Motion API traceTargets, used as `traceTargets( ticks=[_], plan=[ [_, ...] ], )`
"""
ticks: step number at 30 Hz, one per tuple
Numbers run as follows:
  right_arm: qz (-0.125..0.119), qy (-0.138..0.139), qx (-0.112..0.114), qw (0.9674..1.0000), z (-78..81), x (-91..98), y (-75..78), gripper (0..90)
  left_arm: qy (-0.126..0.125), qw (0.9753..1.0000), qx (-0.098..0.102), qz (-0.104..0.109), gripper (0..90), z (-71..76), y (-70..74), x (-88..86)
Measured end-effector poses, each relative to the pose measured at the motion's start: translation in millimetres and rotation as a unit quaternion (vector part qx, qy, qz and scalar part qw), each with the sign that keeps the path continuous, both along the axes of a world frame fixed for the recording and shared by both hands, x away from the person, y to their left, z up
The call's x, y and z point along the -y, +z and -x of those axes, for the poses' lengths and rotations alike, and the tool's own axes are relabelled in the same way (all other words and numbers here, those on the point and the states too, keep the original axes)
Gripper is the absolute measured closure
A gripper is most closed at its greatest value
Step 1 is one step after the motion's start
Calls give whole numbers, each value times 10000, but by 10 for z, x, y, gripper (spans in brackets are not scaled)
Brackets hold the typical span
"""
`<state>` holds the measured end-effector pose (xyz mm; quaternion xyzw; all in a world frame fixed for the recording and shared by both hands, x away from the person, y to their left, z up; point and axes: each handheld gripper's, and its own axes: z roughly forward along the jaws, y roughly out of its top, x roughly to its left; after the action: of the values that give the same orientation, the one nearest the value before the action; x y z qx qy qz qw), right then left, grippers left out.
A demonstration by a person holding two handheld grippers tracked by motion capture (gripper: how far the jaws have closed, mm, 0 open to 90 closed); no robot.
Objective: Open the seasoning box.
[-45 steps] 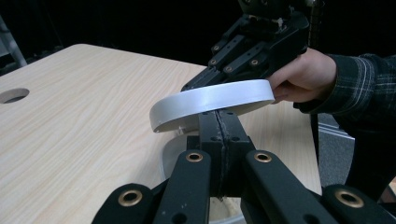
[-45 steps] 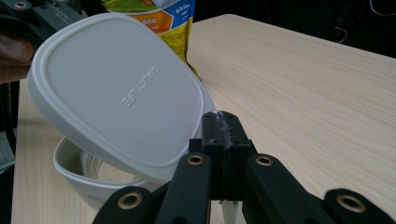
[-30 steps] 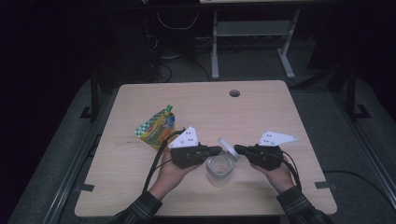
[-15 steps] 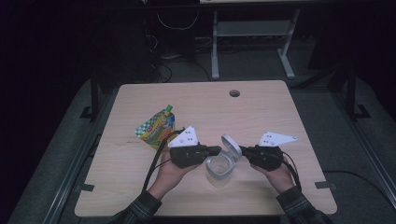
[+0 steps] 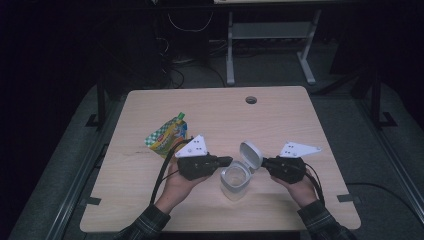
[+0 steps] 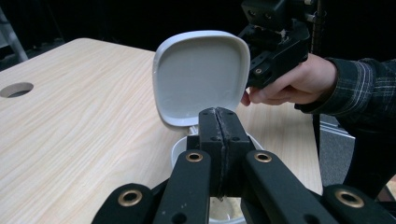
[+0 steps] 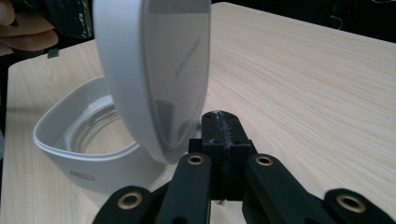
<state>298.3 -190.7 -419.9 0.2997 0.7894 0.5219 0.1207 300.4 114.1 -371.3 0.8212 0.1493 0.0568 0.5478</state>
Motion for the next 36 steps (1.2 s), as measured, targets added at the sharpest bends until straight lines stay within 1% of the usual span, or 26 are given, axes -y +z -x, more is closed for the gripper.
traceTargets(
  ticks=[4, 8, 10, 13, 15, 20, 24, 27, 28, 30, 36],
  plan=[
    [6, -72, 17, 10000, 3, 46, -11, 899, 53, 10000, -40, -15, 895, -3, -7, -59],
    [5, -178, -22, 9998, 6, 97, -37, 893, 131, 9999, -81, -7, 875, -1, -16, -117],
    [13, -257, -66, 9996, 11, 124, -43, 857, 164, 9998, -78, -22, 856, 4, -24, -141],
    [-5, -318, -41, 9995, 16, 164, -53, 829, 230, 9997, -112, -63, 830, 14, -47, -188],
    [10, -354, -62, 9994, 22, 184, -71, 804, 280, 9995, -142, -95, 807, 20, -65, -221],
    [52, -351, -79, 9993, 46, 208, -98, 775, 380, 9990, -183, -154, 782, 41, -91, -304],
    [52, -352, -126, 9993, 58, 223, -108, 757, 426, 9988, -210, -140, 768, 45, -84, -368],
    [43, -372, -159, 9992, 61, 238, -120, 750, 471, 9986, -207, -132, 765, 57, -86, -419],
    [45, -372, -156, 9992, 60, 239, -121, 747, 488, 9985, -210, -158, 765, 62, -85, -440],
    [38, -375, -157, 9992, 56, 239, -122, 741, 523, 9983, -226, -131, 765, 73, -92, -472],
    [51, -373, -158, 9992, 57, 235, -128, 731, 604, 9977, -249, -150, 764, 121, -106, -599]
  ],
)
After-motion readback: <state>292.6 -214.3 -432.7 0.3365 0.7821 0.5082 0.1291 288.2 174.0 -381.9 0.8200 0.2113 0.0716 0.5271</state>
